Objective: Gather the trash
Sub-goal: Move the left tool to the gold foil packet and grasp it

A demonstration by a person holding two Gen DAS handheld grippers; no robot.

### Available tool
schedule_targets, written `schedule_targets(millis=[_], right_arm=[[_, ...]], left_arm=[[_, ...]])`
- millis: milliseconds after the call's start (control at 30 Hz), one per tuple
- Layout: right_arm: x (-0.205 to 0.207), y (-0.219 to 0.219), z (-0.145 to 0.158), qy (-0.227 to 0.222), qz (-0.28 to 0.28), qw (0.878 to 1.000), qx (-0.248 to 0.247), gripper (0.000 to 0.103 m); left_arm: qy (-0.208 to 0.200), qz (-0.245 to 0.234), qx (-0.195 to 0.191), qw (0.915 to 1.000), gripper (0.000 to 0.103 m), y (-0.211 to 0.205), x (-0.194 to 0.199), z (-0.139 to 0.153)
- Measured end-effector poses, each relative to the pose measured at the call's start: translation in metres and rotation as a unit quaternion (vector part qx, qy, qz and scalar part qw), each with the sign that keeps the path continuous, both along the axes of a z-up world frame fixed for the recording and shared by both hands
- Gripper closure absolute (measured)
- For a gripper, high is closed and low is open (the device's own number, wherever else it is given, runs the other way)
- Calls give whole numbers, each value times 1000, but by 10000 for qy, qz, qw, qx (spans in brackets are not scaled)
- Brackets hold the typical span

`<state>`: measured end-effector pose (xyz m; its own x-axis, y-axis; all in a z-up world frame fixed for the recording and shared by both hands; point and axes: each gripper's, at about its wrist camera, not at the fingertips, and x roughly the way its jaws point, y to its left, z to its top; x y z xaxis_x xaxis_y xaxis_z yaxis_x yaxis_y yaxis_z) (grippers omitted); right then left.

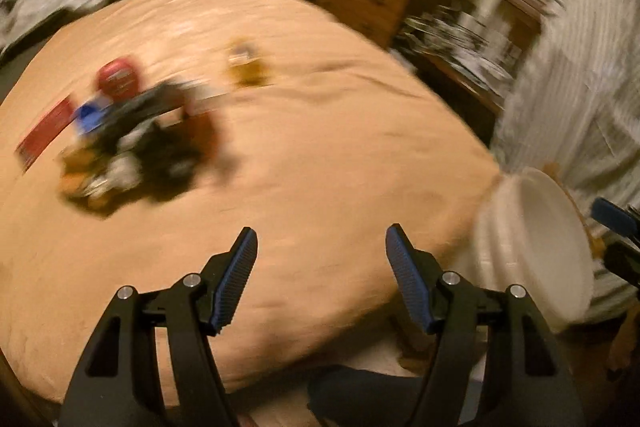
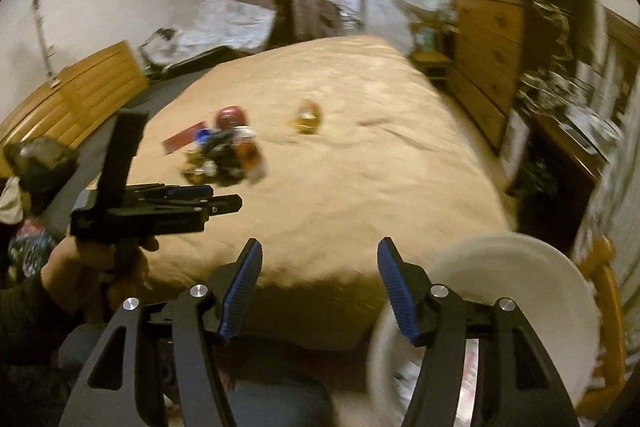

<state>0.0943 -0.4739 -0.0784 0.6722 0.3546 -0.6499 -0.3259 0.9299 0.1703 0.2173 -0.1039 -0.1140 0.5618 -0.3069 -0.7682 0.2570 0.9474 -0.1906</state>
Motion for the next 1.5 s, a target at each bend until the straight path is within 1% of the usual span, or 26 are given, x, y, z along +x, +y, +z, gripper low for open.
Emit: schedule_targets(millis=[100, 167, 233, 333, 367, 433, 567, 667, 733, 800, 833, 867, 933, 967, 1033, 1067, 1133, 1167, 1200, 1233, 1267, 1300, 1333, 1367, 1433, 1500], right_arm=[[10, 35, -3, 26, 272, 9996, 4, 38], [17, 53, -8, 108, 412, 9991, 16, 37], [22, 68, -15, 197, 495, 9986, 18, 37], [32, 87, -25, 317, 567, 9979, -17, 37], [37, 95, -29, 363, 600, 9975, -28, 37], [47, 109, -35, 425, 642, 9970, -38, 37], [62, 125, -47, 512, 758, 9958, -80, 37], [73, 135, -56, 585, 812, 9949, -95, 37], [80, 138, -60, 602, 825, 9947, -121, 37], [84, 142, -65, 610, 827, 9946, -124, 37], [88, 146, -67, 603, 830, 9947, -121, 37], [89, 145, -68, 598, 845, 9946, -112, 37], [92, 150, -70, 565, 910, 9942, -101, 37], [92, 151, -70, 551, 932, 9941, -102, 37], [94, 154, -72, 537, 989, 9936, -90, 37], [96, 155, -73, 539, 1006, 9934, -75, 37], [98, 156, -76, 552, 1028, 9932, -26, 37], [98, 156, -78, 570, 1040, 9929, 4, 37], [99, 158, -80, 593, 1050, 9927, 28, 37], [100, 159, -84, 628, 1059, 9924, 62, 37], [99, 161, -86, 644, 1065, 9922, 80, 37], [100, 163, -88, 664, 1072, 9920, 101, 37], [100, 166, -91, 684, 1087, 9916, 129, 37], [100, 168, -93, 692, 1100, 9914, 144, 37], [100, 173, -95, 712, 1157, 9906, 161, 37], [100, 178, -97, 709, 1221, 9899, 135, 37]], left_arm=[[171, 627, -186, 9977, 39, 65, 12, -12], [305, 1139, -383, 9923, 39, 111, 20, -22], [478, 1614, -690, 9833, 39, 153, 29, -35], [809, 2191, -1325, 9633, 39, 205, 47, -56], [898, 2243, -1484, 9590, 39, 212, 54, -61], [971, 2295, -1643, 9544, 39, 215, 63, -68], [915, 2348, -1806, 9507, 39, 216, 88, -69], [872, 2321, -1766, 9526, 40, 210, 100, -70], [832, 2339, -1720, 9533, 48, 206, 107, -70], [876, 2370, -1789, 9509, 75, 206, 114, -73], [902, 2387, -1854, 9490, 77, 209, 113, -75], [919, 2402, -1852, 9484, 83, 213, 112, -75], [966, 2338, -1658, 9532, 89, 217, 106, -75], [981, 2204, -1419, 9600, 89, 220, 99, -73], [1025, 1943, -1094, 9694, 89, 225, 90, -69], [1149, 1639, -971, 9749, 89, 232, 84, -69], [1231, 1264, -723, 9816, 89, 244, 72, -66], [1308, 1084, -605, 9836, 86, 252, 67, -64], [1406, 958, -569, 9838, 85, 260, 64, -63], [1424, 986, -475, 9837, 84, 267, 61, -61], [1383, 1192, -281, 9828, 74, 278, 59, -57], [1335, 1385, -171, 9812, 52, 288, 58, -52], [1250, 1551, -173, 9798, 42, 296, 56, -48], [1039, 1904, -180, 9760, 36, 310, 52, -40], [930, 2200, -194, 9709, 36, 320, 47, -35], [953, 2492, -436, 9628, 36, 330, 40, -37]])
